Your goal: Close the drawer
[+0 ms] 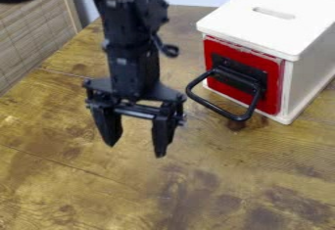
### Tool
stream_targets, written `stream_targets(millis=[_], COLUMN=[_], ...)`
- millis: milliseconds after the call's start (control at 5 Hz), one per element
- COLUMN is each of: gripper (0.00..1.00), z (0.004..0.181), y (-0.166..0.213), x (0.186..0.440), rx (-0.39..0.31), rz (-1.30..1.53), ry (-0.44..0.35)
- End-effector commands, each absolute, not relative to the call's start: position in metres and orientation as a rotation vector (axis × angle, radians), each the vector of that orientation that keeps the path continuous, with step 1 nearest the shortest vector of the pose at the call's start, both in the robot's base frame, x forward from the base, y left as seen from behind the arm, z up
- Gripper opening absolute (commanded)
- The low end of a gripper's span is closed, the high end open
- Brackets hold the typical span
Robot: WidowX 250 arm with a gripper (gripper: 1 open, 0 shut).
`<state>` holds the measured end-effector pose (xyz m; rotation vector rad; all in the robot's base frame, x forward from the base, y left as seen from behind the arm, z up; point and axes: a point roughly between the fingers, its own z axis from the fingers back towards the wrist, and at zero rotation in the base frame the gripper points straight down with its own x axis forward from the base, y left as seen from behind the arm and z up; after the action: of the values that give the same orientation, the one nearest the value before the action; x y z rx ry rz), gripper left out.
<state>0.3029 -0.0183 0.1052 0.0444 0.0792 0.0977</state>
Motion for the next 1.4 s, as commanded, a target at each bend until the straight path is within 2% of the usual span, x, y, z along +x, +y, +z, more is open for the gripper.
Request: stream_targets(millis=[0, 200, 400, 600, 800, 1000, 1200], gripper=[1.0, 1.0, 1.0, 1.0, 1.0, 1.0, 1.0], z=[0.131, 0.123, 0.117, 0.116, 0.119, 0.121, 0.123], y=[-0.009, -0.005, -0.018, -0.036, -0.062, -0.078, -0.075], x=[0.302, 0.295, 0.314, 0.348, 0.37, 0.384, 0.389], rx=[0.036, 0.042, 0.044, 0.046, 0.047, 0.051, 0.05], rz=[0.092, 0.068, 0.125, 0.178, 0.16, 0.131, 0.131], ry=[-0.008, 0.022, 0.033, 0.012, -0.024, -0.053, -0.074])
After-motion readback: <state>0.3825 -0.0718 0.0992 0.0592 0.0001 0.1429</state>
